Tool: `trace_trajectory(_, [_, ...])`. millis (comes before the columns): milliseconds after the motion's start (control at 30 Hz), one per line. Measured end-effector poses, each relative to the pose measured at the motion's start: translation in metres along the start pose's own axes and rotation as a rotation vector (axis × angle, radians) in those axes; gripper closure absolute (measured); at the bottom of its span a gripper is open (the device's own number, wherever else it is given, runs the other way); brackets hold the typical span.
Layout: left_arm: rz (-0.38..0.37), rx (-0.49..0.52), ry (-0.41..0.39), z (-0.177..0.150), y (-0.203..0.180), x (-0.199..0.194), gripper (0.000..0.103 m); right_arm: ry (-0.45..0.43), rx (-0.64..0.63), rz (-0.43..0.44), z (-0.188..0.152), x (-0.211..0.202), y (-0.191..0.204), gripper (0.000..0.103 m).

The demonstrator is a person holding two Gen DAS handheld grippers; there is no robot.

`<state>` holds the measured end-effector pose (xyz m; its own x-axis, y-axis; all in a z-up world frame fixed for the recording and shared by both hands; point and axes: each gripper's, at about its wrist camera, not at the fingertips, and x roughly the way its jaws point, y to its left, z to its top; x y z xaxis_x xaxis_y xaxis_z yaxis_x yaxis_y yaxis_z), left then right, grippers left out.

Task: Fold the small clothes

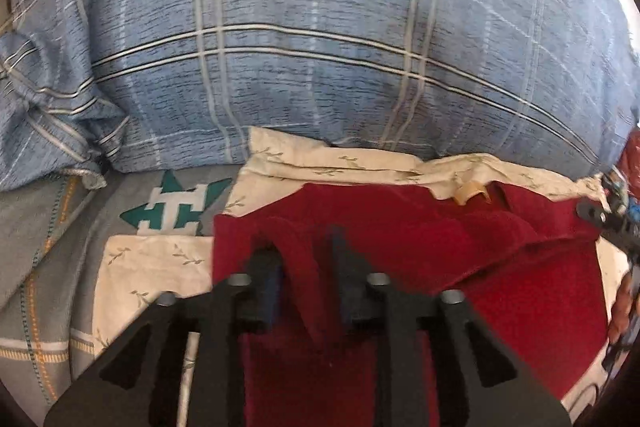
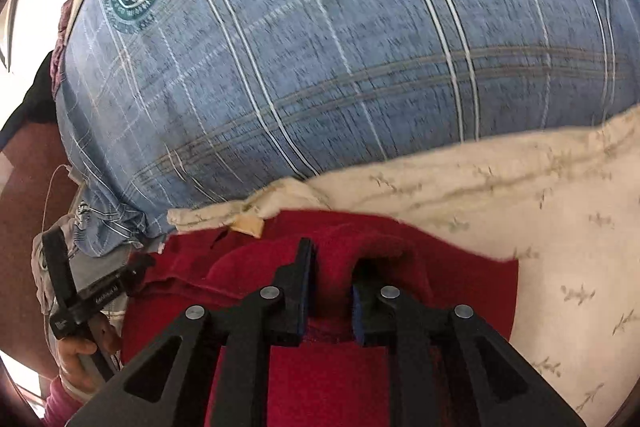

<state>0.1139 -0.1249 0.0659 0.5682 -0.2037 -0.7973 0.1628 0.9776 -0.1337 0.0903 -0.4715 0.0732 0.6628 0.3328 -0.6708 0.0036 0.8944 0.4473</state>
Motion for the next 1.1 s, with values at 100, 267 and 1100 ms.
trace_trajectory(100, [-0.065, -0.02, -0.027, 0.004, 0.002, -0.012, 0.041, -0.006, 0.028, 0.034, 0.006, -0.007, 0.002, 0.081])
trace_trajectory(267, [-0.014, -0.015, -0.119, 0.008, 0.004, -0.038, 0.018, -0.035, 0.064, 0.024, 0.003, -0.022, -0.002, 0.056])
trace_trajectory(1100, [0.063, -0.126, -0.042, 0.024, 0.023, 0.021, 0.018, 0.044, -0.062, -0.314, 0.015, 0.086, 0.003, 0.057])
